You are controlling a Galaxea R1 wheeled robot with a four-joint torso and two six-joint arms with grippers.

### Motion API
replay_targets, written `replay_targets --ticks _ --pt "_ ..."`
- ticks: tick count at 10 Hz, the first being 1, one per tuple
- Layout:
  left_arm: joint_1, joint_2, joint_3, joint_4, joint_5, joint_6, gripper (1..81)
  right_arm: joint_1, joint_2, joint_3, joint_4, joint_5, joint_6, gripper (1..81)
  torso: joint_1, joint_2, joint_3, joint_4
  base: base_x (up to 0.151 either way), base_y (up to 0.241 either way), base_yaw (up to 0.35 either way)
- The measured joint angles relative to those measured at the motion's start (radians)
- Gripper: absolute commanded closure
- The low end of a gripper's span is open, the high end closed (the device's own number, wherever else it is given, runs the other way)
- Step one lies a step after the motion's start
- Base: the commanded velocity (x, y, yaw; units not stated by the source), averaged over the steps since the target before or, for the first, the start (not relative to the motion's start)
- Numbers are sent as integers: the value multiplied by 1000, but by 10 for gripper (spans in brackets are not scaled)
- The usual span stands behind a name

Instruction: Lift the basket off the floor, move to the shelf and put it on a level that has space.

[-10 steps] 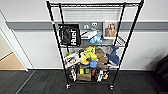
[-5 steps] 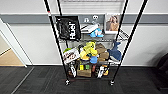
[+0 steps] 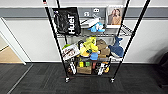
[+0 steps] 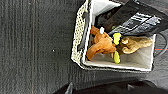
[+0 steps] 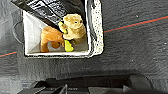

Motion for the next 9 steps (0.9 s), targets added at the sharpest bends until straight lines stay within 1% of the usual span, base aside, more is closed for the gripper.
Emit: replay_targets --ticks 3,4,5,7,9 --pt "-17 65 -107 17 39 0 10 3 3 -9 11 -1 0 10 64 -102 -1 0 0 0 0" --pt "-18 84 -133 24 46 0 10 7 3 -11 16 -1 0 10 80 -129 -8 0 0 0 0" --pt "-21 93 -138 29 54 2 10 15 3 -13 19 -3 0 10 95 -153 -26 0 0 0 0" --pt "-25 95 -138 30 59 3 10 36 11 -17 23 -32 0 10 135 -216 -86 0 0 0 0" --pt "-40 96 -141 30 58 2 10 51 20 -18 30 -34 0 10 179 -284 -150 0 0 0 0"
